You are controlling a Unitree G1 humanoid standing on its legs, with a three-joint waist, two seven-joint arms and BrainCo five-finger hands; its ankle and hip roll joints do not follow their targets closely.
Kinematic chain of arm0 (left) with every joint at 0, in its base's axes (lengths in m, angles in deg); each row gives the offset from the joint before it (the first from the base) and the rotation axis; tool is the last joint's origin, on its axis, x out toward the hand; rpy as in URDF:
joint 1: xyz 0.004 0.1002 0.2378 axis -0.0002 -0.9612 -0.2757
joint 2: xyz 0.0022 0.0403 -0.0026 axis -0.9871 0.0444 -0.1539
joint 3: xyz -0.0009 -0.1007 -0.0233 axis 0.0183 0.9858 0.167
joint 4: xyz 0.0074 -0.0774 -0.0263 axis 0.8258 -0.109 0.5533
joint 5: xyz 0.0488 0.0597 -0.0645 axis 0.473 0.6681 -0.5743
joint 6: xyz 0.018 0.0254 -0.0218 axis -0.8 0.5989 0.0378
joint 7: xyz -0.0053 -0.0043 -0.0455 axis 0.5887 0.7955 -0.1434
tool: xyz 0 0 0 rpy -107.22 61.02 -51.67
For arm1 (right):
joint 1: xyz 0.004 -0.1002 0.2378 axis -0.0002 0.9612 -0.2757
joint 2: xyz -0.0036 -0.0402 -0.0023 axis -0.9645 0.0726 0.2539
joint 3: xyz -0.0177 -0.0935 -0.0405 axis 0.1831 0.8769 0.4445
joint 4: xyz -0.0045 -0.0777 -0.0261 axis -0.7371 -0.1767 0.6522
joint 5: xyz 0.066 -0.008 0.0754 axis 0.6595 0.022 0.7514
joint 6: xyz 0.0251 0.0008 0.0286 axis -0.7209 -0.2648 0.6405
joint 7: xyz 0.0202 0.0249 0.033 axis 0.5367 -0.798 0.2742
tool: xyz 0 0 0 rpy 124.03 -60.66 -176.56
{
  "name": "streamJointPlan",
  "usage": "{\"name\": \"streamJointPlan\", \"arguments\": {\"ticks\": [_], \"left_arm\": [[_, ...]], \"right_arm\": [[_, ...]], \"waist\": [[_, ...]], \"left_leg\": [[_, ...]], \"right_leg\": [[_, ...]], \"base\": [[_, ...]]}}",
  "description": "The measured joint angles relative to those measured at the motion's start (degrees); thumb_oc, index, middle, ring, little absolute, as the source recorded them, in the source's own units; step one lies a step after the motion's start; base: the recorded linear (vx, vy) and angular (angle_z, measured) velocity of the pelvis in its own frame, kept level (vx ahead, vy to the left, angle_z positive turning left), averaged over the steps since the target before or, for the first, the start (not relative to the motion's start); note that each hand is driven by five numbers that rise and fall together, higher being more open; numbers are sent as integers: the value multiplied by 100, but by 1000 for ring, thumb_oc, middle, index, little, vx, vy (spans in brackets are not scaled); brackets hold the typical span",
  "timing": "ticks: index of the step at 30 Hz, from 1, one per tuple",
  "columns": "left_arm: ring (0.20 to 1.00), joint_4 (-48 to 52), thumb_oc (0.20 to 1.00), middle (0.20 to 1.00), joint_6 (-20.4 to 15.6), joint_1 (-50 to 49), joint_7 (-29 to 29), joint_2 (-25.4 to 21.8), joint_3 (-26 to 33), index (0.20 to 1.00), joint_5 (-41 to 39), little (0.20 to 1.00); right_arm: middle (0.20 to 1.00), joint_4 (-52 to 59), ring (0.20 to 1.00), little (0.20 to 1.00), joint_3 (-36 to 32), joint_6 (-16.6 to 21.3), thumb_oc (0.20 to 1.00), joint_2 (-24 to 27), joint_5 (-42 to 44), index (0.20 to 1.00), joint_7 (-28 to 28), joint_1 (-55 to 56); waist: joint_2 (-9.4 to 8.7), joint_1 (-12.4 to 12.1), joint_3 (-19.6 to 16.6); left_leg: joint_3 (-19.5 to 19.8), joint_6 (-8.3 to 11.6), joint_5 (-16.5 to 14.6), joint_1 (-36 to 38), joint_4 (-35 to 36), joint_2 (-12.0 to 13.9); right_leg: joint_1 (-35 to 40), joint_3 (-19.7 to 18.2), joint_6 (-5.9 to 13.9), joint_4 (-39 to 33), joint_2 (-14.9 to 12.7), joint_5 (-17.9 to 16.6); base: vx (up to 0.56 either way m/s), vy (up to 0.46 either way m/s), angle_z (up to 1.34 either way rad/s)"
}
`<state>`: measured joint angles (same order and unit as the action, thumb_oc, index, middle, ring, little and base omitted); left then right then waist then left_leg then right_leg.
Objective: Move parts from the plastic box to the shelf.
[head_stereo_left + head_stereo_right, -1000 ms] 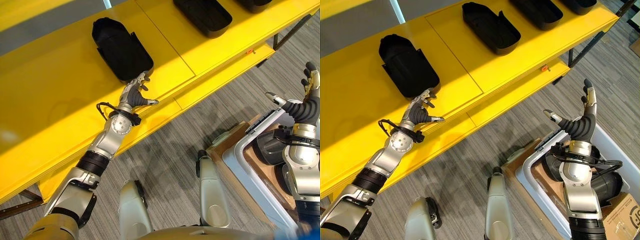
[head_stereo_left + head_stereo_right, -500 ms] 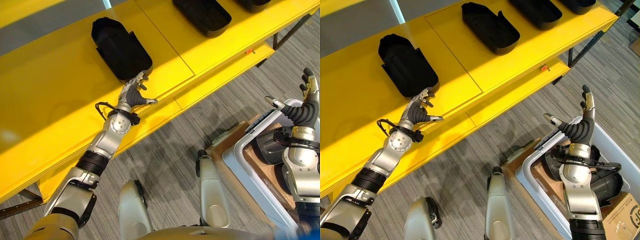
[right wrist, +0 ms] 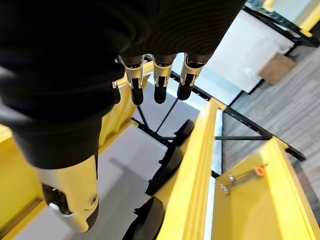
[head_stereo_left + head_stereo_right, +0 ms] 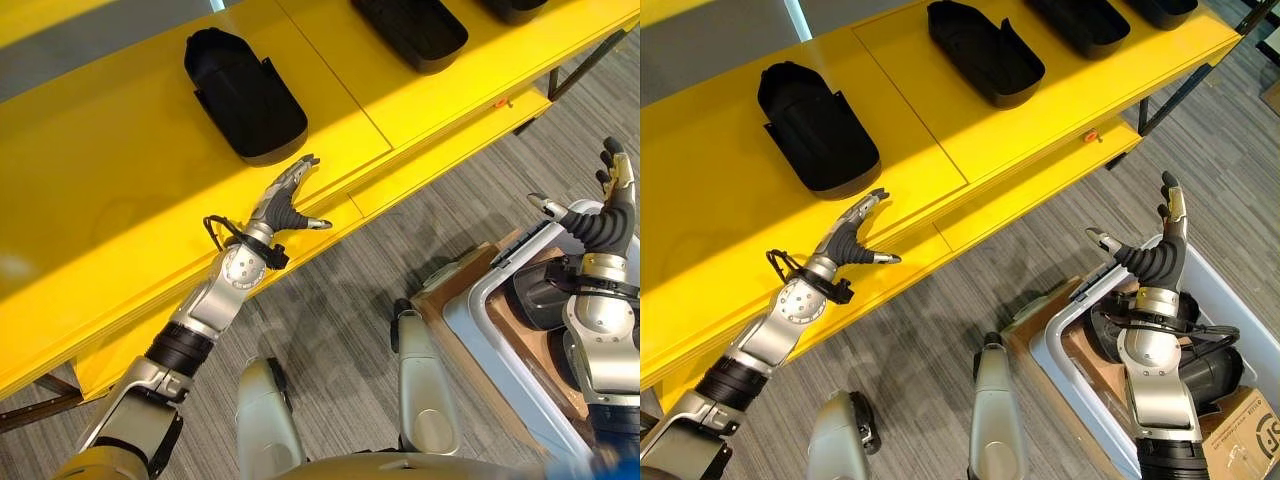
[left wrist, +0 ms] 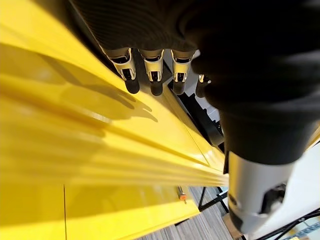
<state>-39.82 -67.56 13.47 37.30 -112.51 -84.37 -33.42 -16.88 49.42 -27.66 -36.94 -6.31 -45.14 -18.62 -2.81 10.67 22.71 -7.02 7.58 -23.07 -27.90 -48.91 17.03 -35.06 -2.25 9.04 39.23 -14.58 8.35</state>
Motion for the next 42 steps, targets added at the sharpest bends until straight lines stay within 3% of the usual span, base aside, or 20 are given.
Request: {"name": "streamJointPlan", "arguments": {"ticks": [6, 10, 11, 13, 15, 18, 19, 22, 26, 27, 28, 31, 35, 36, 37, 38, 39, 40, 41, 42], "left_arm": [[1000, 635, 1000, 1000, -143, -1023, -195, 18, 402, 1000, -607, 1000], [1000, 984, 1000, 1000, -255, -2398, -256, 143, 1109, 1000, -1355, 1000], [1000, 1011, 1000, 1000, -264, -2767, -246, 191, 1304, 1000, -1751, 1000], [1000, 1023, 1000, 1000, -252, -2981, -309, 268, 1428, 1000, -2079, 1000], [1000, 1056, 1000, 1000, -265, -3224, -365, 536, 1731, 1000, -2511, 1000], [1000, 1038, 1000, 1000, -273, -3583, -462, 716, 2014, 1000, -3048, 1000], [1000, 1025, 1000, 1000, -272, -3719, -482, 908, 2047, 1000, -3370, 1000], [1000, 1054, 1000, 1000, -276, -3902, -486, 1302, 2132, 1000, -3598, 1000], [1000, 1049, 1000, 1000, -275, -4001, -486, 1353, 2136, 1000, -3728, 1000], [1000, 1050, 1000, 1000, -277, -3993, -484, 1376, 2134, 1000, -3759, 1000], [1000, 1049, 1000, 1000, -277, -3993, -482, 1379, 2131, 1000, -3812, 1000], [1000, 1048, 1000, 1000, -277, -3967, -481, 1391, 2129, 1000, -3815, 1000], [1000, 1048, 1000, 1000, -298, -3895, -484, 1527, 2108, 1000, -3815, 1000], [1000, 1040, 1000, 1000, -299, -3932, -482, 1581, 2070, 1000, -3810, 1000], [1000, 1069, 1000, 1000, -310, -3982, -489, 1563, 2051, 1000, -3805, 1000], [1000, 1147, 1000, 1000, -369, -4013, -468, 1728, 2043, 1000, -3803, 1000], [1000, 1147, 1000, 1000, -374, -3946, -471, 1672, 2045, 1000, -3800, 1000], [1000, 1116, 1000, 1000, -376, -3897, -482, 1584, 2057, 1000, -3798, 1000], [1000, 1121, 1000, 1000, -384, -3893, -488, 1449, 2015, 1000, -3798, 1000], [1000, 1117, 1000, 1000, -381, -3831, -483, 1388, 1977, 1000, -3798, 1000]], "right_arm": [[1000, 9, 1000, 1000, -6, -1, 1000, -2, 9, 1000, -19, 130], [1000, 12, 1000, 1000, 128, 0, 1000, -44, 58, 1000, -122, 146], [1000, 29, 1000, 1000, 163, 33, 1000, -37, 158, 1000, -191, 271], [1000, -8, 1000, 1000, 255, 26, 1000, -47, 240, 1000, -335, 315], [1000, -1, 1000, 1000, 398, 29, 1000, -65, 280, 1000, -497, 448], [1000, -189, 1000, 1000, 425, 41, 1000, -94, 497, 1000, -684, 592], [1000, -276, 1000, 1000, 436, 42, 1000, -142, 665, 1000, -815, 612], [1000, -430, 1000, 1000, 507, 93, 1000, -199, 980, 1000, -1103, 782], [1000, -429, 1000, 1000, 425, 148, 1000, -172, 1008, 1000, -1250, 1091], [1000, -428, 1000, 1000, 391, 156, 1000, -174, 1017, 1000, -1257, 1152], [1000, -433, 1000, 1000, 375, 163, 1000, -171, 1125, 1000, -1259, 1260], [1000, -434, 1000, 1000, 333, 190, 1000, -159, 1130, 1000, -1287, 1261], [1000, -375, 1000, 1000, 134, 226, 1000, -129, 1171, 1000, -1305, 1284], [1000, -323, 1000, 1000, 199, 229, 1000, -155, 1176, 1000, -1305, 1273], [1000, -297, 1000, 1000, 241, 239, 1000, -175, 1183, 1000, -1318, 1241], [1000, -242, 1000, 1000, 457, 270, 1000, -144, 1382, 1000, -1443, 966], [1000, -226, 1000, 1000, 526, 307, 1000, -290, 1404, 1000, -1493, 967], [1000, -234, 1000, 1000, 672, 323, 1000, -523, 1531, 1000, -1625, 1056], [1000, -220, 1000, 1000, 588, 319, 1000, -656, 1595, 1000, -1681, 1204], [1000, -199, 1000, 1000, 586, 325, 1000, -670, 1633, 1000, -1693, 1283]], "waist": [[50, -162, 119], [124, -330, 126], [221, -381, 56], [288, -503, 25], [319, -475, -11], [437, -508, -287], [542, -506, -408], [612, -543, -569], [684, -512, -763], [704, -511, -776], [721, -508, -788], [809, -536, -845], [703, -552, -847], [451, -601, -857], [282, -669, -905], [74, -808, -912], [15, -874, -912], [-65, -811, -945], [-80, -807, -945], [-138, -801, -972]], "left_leg": [[4, 74, 133, 315, 337, -22], [-12, 165, 574, 976, 1345, -32], [14, 217, 758, 1128, 1707, -5], [20, 288, 955, 1220, 2049, -11], [-27, 325, 1252, 1673, 2680, -5], [-35, 336, 1596, 2101, 3520, 28], [-31, 373, 1896, 2405, 4080, 19], [-109, 398, 2036, 2701, 4400, 135], [-117, 360, 2071, 2748, 4453, 287], [-125, 332, 2101, 2770, 4473, 305], [-135, 168, 2214, 2770, 4472, 319], [-125, -83, 2398, 2680, 4463, 400], [-196, -525, 3037, 2449, 4337, 330], [468, -296, 2556, 2292, 4126, -191], [1029, -261, 2309, 2266, 4210, -781], [2811, -911, 1712, 2143, 4239, -2801], [2838, -1270, 1981, 2147, 4103, -2870], [2533, -1303, 1888, 2055, 4035, -2617], [2295, -1228, 1934, 2121, 4099, -2420], [2209, -1226, 1934, 2160, 4108, -2432]], "right_leg": [[224, 72, -16, -56, -7, 75], [795, 323, -110, -634, 47, -48], [984, 498, -157, -878, 84, -134], [1068, 618, -189, -1051, 87, -205], [1496, 731, -189, -1565, 177, -411], [1904, 953, -220, -2138, 254, -569], [2171, 1106, -221, -2425, 296, -642], [2397, 1156, -238, -2659, 452, -689], [2433, 1186, -284, -2723, 614, -681], [2439, 1178, -299, -2722, 641, -673], [2431, 1176, -355, -2719, 664, -634], [2333, 1181, -416, -2695, 765, -550], [2423, 1295, -579, -2916, 782, -613], [2513, 1053, -677, -3240, 629, -875], [2520, 870, -656, -3501, 506, -1060], [2432, 323, -580, -4059, 458, -1436], [2373, 147, -462, -4075, 605, -1420], [2376, -64, -354, -3898, 905, -1268], [2438, 21, -461, -3386, 1050, -1077], [2615, 49, -481, -3400, 1022, -1075]], "base": [[2, -27, 5], [36, -67, 11], [91, -76, 18], [109, -71, 16], [51, -25, 8], [35, -26, 19], [46, -116, 24], [35, -132, 0], [17, -82, -7], [9, -97, -6], [24, -146, -10], [21, -107, -4], [67, -125, 17], [107, -124, -23], [127, -43, -139], [118, -2, -176], [114, 194, -220], [82, 276, -139], [78, 353, -110], [16, 212, -57]]}}
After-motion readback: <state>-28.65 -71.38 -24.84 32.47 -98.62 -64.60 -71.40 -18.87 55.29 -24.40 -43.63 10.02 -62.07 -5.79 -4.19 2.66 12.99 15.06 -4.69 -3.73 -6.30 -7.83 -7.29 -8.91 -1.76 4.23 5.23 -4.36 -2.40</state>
